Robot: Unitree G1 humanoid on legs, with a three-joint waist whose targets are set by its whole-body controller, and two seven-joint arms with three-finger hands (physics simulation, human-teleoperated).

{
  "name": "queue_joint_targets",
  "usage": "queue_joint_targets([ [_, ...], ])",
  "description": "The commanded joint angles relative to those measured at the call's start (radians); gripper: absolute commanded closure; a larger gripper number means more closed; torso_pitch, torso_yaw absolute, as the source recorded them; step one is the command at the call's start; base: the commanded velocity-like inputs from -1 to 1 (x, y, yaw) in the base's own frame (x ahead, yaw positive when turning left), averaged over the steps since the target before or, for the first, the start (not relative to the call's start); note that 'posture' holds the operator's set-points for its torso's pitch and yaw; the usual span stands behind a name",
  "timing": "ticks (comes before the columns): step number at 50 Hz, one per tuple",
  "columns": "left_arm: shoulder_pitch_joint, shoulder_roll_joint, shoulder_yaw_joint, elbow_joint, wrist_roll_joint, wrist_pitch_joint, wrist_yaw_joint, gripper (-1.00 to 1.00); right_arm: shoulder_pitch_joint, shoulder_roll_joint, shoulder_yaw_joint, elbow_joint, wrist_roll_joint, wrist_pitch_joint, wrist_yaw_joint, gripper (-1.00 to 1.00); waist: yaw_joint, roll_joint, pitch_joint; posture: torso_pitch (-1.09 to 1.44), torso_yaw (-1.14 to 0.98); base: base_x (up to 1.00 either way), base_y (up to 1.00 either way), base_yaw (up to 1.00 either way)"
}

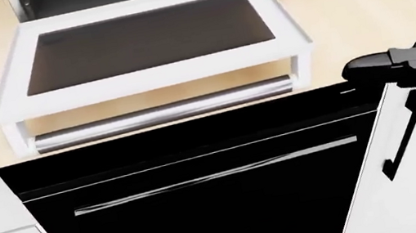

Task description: Close the toaster oven door.

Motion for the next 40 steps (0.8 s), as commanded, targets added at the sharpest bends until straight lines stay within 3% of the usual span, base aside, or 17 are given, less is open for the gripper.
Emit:
queue_joint_targets([
  [1, -0.021, 0.012, 0.002, -0.024, -0.003, -0.026, -0.003, -1.00, -0.020, -0.014, -0.012, -0.016, -0.001, -0.025, -0.003, -1.00, -0.003, -0.001, -0.015, 0.00, 0.00, 0.18, 0.00, 0.00],
  [3, -0.021, 0.014, 0.005, -0.028, -0.005, -0.022, -0.002, -1.00, -0.019, -0.016, -0.012, -0.017, 0.000, -0.026, -0.003, -1.00, -0.001, -0.054, -0.028, 0.00, 0.00, 0.17, 0.00, 0.00],
  [4, -0.019, 0.014, 0.004, -0.027, -0.004, -0.025, -0.003, -1.00, -0.019, -0.016, -0.013, -0.017, 0.001, -0.026, -0.004, -1.00, -0.004, -0.036, -0.024, 0.00, 0.00, 0.16, 0.00, 0.00],
  [7, -0.022, 0.016, 0.008, -0.029, -0.007, -0.021, -0.002, -1.00, -0.023, -0.019, -0.015, -0.019, 0.005, -0.020, -0.006, -1.00, -0.015, -0.033, -0.017, 0.00, 0.00, 0.17, 0.00, 0.00],
  [13, -0.021, 0.018, 0.009, -0.034, -0.012, -0.017, 0.001, -1.00, -0.029, -0.030, -0.021, -0.015, 0.010, -0.017, -0.008, -1.00, -0.022, 0.027, -0.005, 0.00, 0.00, 0.17, 0.00, 0.00],
  [15, -0.021, 0.019, 0.011, -0.034, -0.014, -0.017, 0.002, -1.00, -0.033, -0.035, -0.025, -0.013, 0.013, -0.016, -0.010, -1.00, -0.028, 0.069, -0.011, 0.00, 0.00, 0.17, 0.00, 0.00],
  [16, -0.021, 0.019, 0.010, -0.035, -0.014, -0.017, 0.002, -1.00, -0.033, -0.035, -0.024, -0.013, 0.013, -0.016, -0.011, -1.00, -0.030, 0.105, -0.024, 0.00, 0.00, 0.16, 0.00, 0.00],
  [17, -0.020, 0.018, 0.009, -0.036, -0.013, -0.017, 0.002, -1.00, -0.030, -0.034, -0.022, -0.013, 0.013, -0.019, -0.011, -1.00, -0.021, 0.079, -0.024, 0.00, 0.00, 0.17, 0.00, 0.00],
  [19, -0.019, 0.018, 0.008, -0.035, -0.013, -0.018, 0.002, -1.00, -0.029, -0.033, -0.022, -0.010, 0.012, -0.023, -0.011, -1.00, -0.018, 0.085, -0.012, 0.00, 0.00, 0.17, 0.00, 0.00],
  [21, -0.019, 0.018, 0.009, -0.035, -0.012, -0.018, 0.002, -1.00, -0.032, -0.035, -0.022, -0.004, 0.010, -0.027, -0.013, -1.00, -0.012, 0.069, -0.022, 0.00, 0.00, 0.17, 0.00, 0.00],
  [25, -0.021, 0.020, 0.010, -0.035, -0.014, -0.017, 0.002, -1.00, -0.034, -0.039, -0.025, -0.007, 0.015, -0.021, -0.014, -1.00, -0.008, 0.032, -0.011, 0.00, 0.00, 0.16, 0.00, 0.00],
  [27, -0.021, 0.021, 0.013, -0.035, -0.015, -0.017, 0.003, -1.00, -0.032, -0.038, -0.024, -0.007, 0.015, -0.024, -0.015, -1.00, -0.004, 0.003, -0.013, 0.00, 0.00, 0.16, 0.00, 0.00],
  [29, -0.022, 0.023, 0.014, -0.036, -0.017, -0.016, 0.004, -1.00, -0.033, -0.038, -0.024, -0.008, 0.016, -0.023, -0.016, -1.00, -0.003, -0.055, -0.025, 0.00, 0.00, 0.17, 0.00, 0.00],
  [30, -0.022, 0.023, 0.014, -0.035, -0.017, -0.017, 0.003, -1.00, -0.033, -0.038, -0.024, -0.008, 0.016, -0.023, -0.017, -1.00, -0.013, -0.027, -0.020, 0.00, 0.00, 0.16, 0.00, 0.00],
  [32, -0.021, 0.022, 0.013, -0.035, -0.017, -0.017, 0.004, -1.00, -0.031, -0.037, -0.022, -0.008, 0.016, -0.025, -0.016, -1.00, -0.014, -0.036, -0.015, 0.00, 0.00, 0.16, 0.00, 0.00],
  [34, -0.024, 0.024, 0.015, -0.035, -0.017, -0.016, 0.007, -1.00, -0.033, -0.038, -0.023, -0.004, 0.015, -0.027, -0.016, -1.00, -0.019, -0.022, -0.020, 0.00, 0.00, 0.16, 0.00, 0.00],
  [40, -0.028, 0.029, 0.018, -0.041, -0.026, -0.007, 0.013, -1.00, -0.040, -0.040, -0.022, 0.002, 0.017, -0.026, -0.019, -1.00, -0.026, 0.051, -0.005, 0.00, 0.00, 0.16, 0.00, 0.00],
])
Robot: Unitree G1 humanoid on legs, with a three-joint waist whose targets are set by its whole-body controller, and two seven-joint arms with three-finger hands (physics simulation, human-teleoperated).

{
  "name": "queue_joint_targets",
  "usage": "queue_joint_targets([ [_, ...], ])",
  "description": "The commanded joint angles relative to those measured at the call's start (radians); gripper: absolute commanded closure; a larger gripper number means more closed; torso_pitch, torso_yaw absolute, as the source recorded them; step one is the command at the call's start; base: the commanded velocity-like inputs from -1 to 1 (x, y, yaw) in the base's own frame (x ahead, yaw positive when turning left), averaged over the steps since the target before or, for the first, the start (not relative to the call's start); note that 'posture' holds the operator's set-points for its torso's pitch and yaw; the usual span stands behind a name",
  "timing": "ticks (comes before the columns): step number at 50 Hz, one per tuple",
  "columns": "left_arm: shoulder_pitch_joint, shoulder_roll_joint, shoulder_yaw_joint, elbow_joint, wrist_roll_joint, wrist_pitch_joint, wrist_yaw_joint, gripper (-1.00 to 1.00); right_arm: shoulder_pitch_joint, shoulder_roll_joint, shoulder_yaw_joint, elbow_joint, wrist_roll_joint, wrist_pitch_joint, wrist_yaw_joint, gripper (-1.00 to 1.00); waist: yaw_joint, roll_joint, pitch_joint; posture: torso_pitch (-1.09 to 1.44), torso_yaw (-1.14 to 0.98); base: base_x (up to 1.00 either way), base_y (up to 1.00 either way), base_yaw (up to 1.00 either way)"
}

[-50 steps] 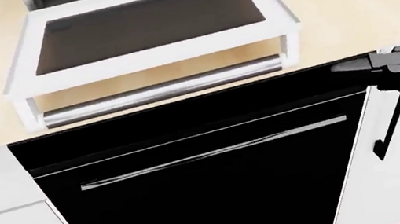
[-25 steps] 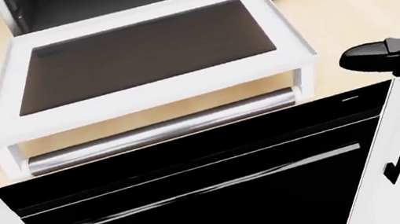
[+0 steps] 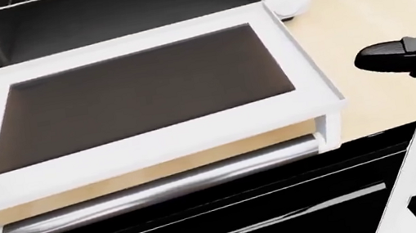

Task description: Close the toaster oven door.

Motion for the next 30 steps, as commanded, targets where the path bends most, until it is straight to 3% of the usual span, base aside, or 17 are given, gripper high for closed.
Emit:
queue_joint_targets([
  [1, -0.020, 0.018, 0.014, -0.017, -0.002, -0.020, 0.005, -1.00, -0.024, -0.008, -0.002, -0.023, 0.005, -0.027, 0.002, -1.00, 0.000, 0.015, -0.021, 0.00, 0.00, 0.14, 0.00, 0.00],
  [2, -0.021, 0.019, 0.015, -0.017, -0.003, -0.019, 0.006, -1.00, -0.024, -0.009, -0.003, -0.024, 0.006, -0.025, 0.002, -1.00, 0.001, 0.052, -0.036, 0.00, 0.00, 0.14, 0.00, 0.00],
  [3, -0.021, 0.020, 0.014, -0.018, -0.004, -0.019, 0.007, -1.00, -0.025, -0.010, -0.004, -0.024, 0.007, -0.025, 0.001, -1.00, 0.013, 0.011, -0.027, 0.00, 0.00, 0.13, 0.00, 0.00],
  [4, -0.021, 0.020, 0.014, -0.018, -0.004, -0.018, 0.008, -1.00, -0.026, -0.011, -0.004, -0.024, 0.008, -0.024, 0.001, -1.00, 0.009, 0.027, -0.024, 0.00, 0.00, 0.14, 0.00, 0.00],
  [5, -0.022, 0.020, 0.011, -0.017, -0.004, -0.018, 0.009, -1.00, -0.026, -0.012, -0.004, -0.023, 0.008, -0.025, 0.000, -1.00, 0.014, 0.023, -0.024, 0.00, 0.00, 0.13, 0.00, 0.00],
  [7, -0.025, 0.022, 0.010, -0.019, -0.007, -0.014, 0.011, -1.00, -0.028, -0.016, -0.006, -0.022, 0.010, -0.026, 0.000, -1.00, 0.017, 0.008, -0.032, 0.00, 0.00, 0.14, 0.00, 0.00],
  [10, -0.020, 0.022, 0.014, -0.020, -0.008, -0.017, 0.010, -1.00, -0.028, -0.020, -0.011, -0.019, 0.013, -0.026, -0.001, -1.00, 0.020, -0.020, -0.024, 0.00, 0.00, 0.13, 0.00, 0.00],
  [13, -0.021, 0.025, 0.015, -0.023, -0.010, -0.014, 0.010, -1.00, -0.032, -0.026, -0.013, -0.021, 0.016, -0.021, -0.003, -1.00, 0.024, -0.063, -0.025, 0.00, 0.00, 0.11, 0.00, 0.00],
  [15, -0.020, 0.026, 0.016, -0.020, -0.008, -0.016, 0.008, -1.00, -0.033, -0.028, -0.013, -0.020, 0.017, -0.021, -0.004, -1.00, 0.024, -0.125, -0.041, 0.00, 0.00, 0.09, 0.00, 0.00],
  [16, -0.024, 0.032, 0.024, -0.021, -0.013, -0.009, 0.010, -1.00, -0.035, -0.028, -0.014, -0.017, 0.019, -0.023, -0.006, -1.00, 0.014, -0.078, -0.032, 0.00, 0.00, 0.09, 0.00, 0.00],
  [17, -0.024, 0.037, 0.028, -0.016, -0.014, -0.011, 0.008, -1.00, -0.035, -0.030, -0.015, -0.017, 0.020, -0.022, -0.006, -1.00, 0.018, -0.098, -0.028, 0.00, 0.00, 0.07, 0.00, 0.00],
  [20, -0.022, 0.041, 0.034, -0.009, -0.014, -0.019, 0.009, -1.00, -0.038, -0.036, -0.018, -0.015, 0.024, -0.021, -0.008, -1.00, 0.012, -0.082, -0.036, 0.00, 0.00, 0.06, 0.00, 0.00],
  [24, -0.019, 0.048, 0.049, 0.032, 0.005, -0.053, 0.012, -1.00, -0.048, -0.048, -0.025, -0.002, 0.029, -0.022, -0.011, -1.00, 0.010, -0.041, -0.017, 0.00, 0.00, 0.07, 0.00, 0.00],
  [26, -0.022, 0.062, 0.067, 0.054, 0.007, -0.073, 0.014, -1.00, -0.050, -0.053, -0.026, 0.003, 0.030, -0.025, -0.012, -1.00, 0.002, -0.008, -0.009, 0.00, 0.00, 0.05, 0.00, 0.00],
  [28, -0.012, 0.076, 0.070, 0.074, 0.020, -0.098, 0.003, -1.00, -0.055, -0.060, -0.028, 0.012, 0.032, -0.027, -0.013, -1.00, -0.016, 0.024, -0.019, 0.00, 0.00, 0.03, 0.00, 0.00],
  [29, -0.018, 0.072, 0.090, 0.080, -0.011, -0.084, 0.011, -1.00, -0.046, -0.061, -0.024, 0.013, 0.024, -0.037, -0.008, -1.00, -0.010, -0.012, -0.010, 0.00, 0.00, 0.00, 0.00, 0.00],
  [30, -0.015, 0.079, 0.093, 0.086, -0.020, -0.085, 0.011, -1.00, -0.048, -0.061, -0.028, 0.021, 0.024, -0.040, -0.007, -1.00, -0.008, -0.014, -0.018, 0.00, 0.00, 0.00, 0.00, 0.00],
])
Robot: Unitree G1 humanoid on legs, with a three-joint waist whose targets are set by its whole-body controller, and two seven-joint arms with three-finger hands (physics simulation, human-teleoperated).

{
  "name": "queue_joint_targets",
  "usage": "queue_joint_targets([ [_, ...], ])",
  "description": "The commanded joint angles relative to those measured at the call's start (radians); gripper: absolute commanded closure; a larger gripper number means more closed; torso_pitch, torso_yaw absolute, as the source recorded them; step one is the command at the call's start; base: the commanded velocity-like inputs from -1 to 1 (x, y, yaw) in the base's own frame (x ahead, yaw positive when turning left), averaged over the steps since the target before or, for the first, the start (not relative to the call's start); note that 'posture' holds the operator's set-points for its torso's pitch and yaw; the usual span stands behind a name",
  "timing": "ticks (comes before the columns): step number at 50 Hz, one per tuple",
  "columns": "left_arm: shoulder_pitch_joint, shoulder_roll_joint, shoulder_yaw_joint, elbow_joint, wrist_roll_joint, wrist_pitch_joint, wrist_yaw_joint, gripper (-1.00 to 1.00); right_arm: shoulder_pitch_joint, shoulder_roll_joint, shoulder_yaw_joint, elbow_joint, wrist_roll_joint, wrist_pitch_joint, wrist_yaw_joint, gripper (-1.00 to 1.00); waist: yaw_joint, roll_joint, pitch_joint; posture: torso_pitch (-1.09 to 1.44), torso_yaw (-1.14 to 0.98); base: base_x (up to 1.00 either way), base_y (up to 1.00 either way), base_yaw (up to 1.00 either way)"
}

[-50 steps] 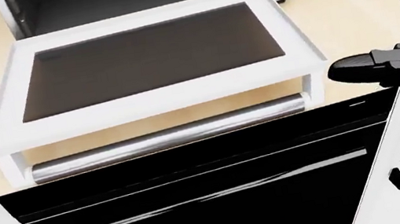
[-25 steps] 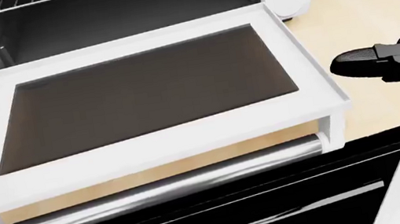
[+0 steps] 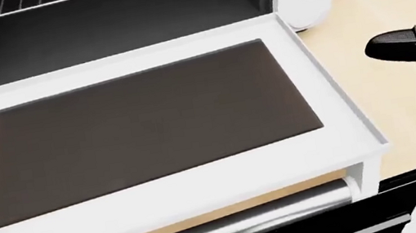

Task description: Close the toaster oven door.

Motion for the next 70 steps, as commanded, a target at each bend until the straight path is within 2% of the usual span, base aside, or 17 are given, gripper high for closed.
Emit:
queue_joint_targets([
  [1, -0.013, 0.043, 0.009, -0.008, -0.003, -0.040, -0.016, -1.00, -0.029, -0.022, -0.019, -0.015, -0.004, -0.033, 0.003, -1.00, 0.000, 0.001, -0.025, 0.00, 0.00, 0.00, 0.00, 0.00],
  [5, -0.009, 0.068, 0.036, 0.005, -0.012, -0.046, -0.028, -1.00, -0.038, -0.038, -0.030, -0.006, 0.004, -0.029, 0.000, -1.00, 0.009, -0.021, -0.029, 0.00, 0.00, 0.00, 0.00, 0.00],
  [15, 0.001, 0.129, 0.114, 0.041, -0.119, -0.020, 0.002, -1.00, -0.065, -0.088, -0.050, 0.045, 0.025, -0.054, -0.006, -1.00, 0.016, -0.020, -0.025, 0.00, 0.00, 0.00, 0.00, 0.00],
  [19, 0.007, 0.141, 0.114, 0.051, -0.135, -0.036, 0.007, -1.00, -0.076, -0.116, -0.060, 0.087, 0.025, -0.077, 0.003, -1.00, 0.014, -0.019, -0.022, 0.00, 0.00, 0.00, 0.00, 0.00],
  [23, 0.007, 0.143, 0.108, 0.059, -0.141, -0.042, 0.013, -1.00, -0.075, -0.122, -0.048, 0.125, -0.004, -0.120, 0.012, -1.00, 0.015, -0.019, -0.018, 0.00, 0.00, 0.00, 0.00, 0.00],
  [34, 0.030, 0.152, 0.132, 0.097, -0.119, -0.076, -0.013, -1.00, -0.061, -0.135, -0.039, 0.169, -0.091, -0.176, 0.088, -1.00, 0.011, -0.019, -0.013, 0.00, 0.00, 0.00, 0.00, 0.00],
  [49, 0.032, 0.174, 0.154, 0.115, -0.125, -0.080, -0.014, -1.00, -0.056, -0.123, -0.029, 0.180, -0.169, -0.212, 0.163, -1.00, 0.011, -0.018, -0.016, 0.00, 0.00, 0.00, 0.00, 0.00],
  [70, 0.032, 0.184, 0.159, 0.116, -0.139, -0.076, -0.005, -1.00, -0.042, -0.088, -0.013, 0.144, -0.216, -0.203, 0.219, -1.00, 0.012, -0.015, -0.023, 0.00, 0.00, 0.00, 0.00, 0.00],
])
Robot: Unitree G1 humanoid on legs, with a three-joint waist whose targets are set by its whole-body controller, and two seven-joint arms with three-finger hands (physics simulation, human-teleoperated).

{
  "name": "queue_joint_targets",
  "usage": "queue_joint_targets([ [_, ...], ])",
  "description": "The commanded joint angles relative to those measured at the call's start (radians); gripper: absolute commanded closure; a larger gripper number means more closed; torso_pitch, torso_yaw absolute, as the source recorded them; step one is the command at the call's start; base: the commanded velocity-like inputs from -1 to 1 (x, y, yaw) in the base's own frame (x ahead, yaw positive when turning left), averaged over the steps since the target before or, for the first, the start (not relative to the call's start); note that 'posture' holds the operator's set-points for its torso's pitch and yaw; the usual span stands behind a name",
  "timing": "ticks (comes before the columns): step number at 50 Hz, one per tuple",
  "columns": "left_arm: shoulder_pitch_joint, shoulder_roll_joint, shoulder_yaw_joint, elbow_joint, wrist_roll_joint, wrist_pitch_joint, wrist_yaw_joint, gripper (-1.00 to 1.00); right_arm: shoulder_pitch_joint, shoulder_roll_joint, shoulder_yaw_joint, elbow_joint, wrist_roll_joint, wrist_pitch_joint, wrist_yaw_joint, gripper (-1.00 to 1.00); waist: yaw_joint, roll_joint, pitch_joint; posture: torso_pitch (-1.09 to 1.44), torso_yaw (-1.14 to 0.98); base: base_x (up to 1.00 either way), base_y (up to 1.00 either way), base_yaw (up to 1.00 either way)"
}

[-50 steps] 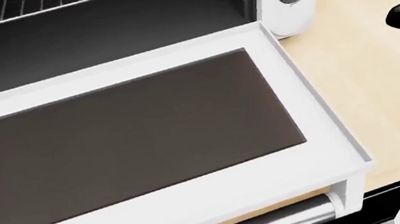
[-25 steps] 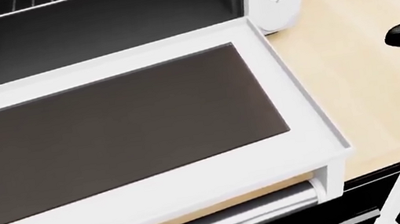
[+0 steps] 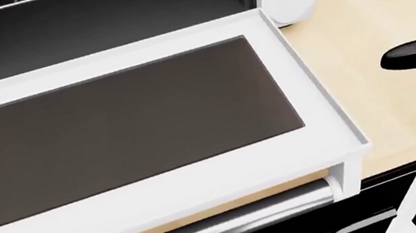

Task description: Close the toaster oven door.

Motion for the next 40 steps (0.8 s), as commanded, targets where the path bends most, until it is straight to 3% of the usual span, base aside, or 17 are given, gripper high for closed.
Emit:
queue_joint_targets([
  [1, -0.016, 0.023, 0.016, -0.028, 0.000, -0.029, -0.002, -1.00, -0.025, -0.017, -0.016, -0.036, -0.006, -0.030, 0.002, -1.00, 0.000, 0.002, -0.022, 0.00, 0.00, 0.00, 0.00, 0.00],
  [40, -0.021, 0.031, 0.021, -0.037, -0.011, -0.015, 0.004, -1.00, 0.018, 0.040, 0.009, -0.077, -0.073, -0.059, 0.064, -1.00, -0.003, 0.005, -0.022, 0.00, 0.00, 0.00, 0.00, 0.00],
])
